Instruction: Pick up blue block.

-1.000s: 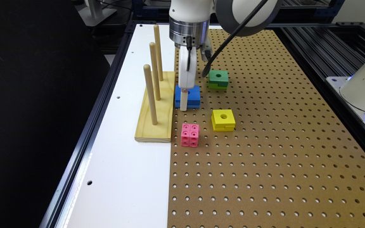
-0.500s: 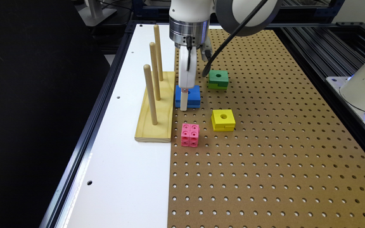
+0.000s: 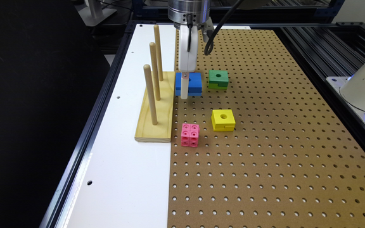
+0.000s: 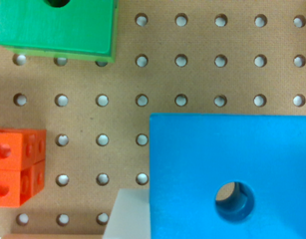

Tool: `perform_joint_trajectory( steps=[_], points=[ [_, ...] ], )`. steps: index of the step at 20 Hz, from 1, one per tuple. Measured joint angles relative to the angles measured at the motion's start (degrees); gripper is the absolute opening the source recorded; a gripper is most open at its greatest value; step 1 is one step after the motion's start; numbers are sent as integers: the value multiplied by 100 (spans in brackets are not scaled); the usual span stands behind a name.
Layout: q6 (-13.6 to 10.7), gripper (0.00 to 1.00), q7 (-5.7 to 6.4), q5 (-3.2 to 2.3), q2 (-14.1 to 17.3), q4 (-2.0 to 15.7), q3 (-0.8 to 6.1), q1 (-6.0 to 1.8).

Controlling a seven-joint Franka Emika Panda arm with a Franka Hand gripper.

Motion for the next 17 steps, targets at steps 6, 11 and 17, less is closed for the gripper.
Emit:
perform_joint_trajectory(
  steps=[6, 11, 17],
  points=[
    [-522, 0, 1, 0, -559, 9, 3, 0],
    [-808, 0, 1, 0, -819, -1, 7, 0],
    [-982, 0, 2, 2, -1045, 29, 9, 0]
  ],
)
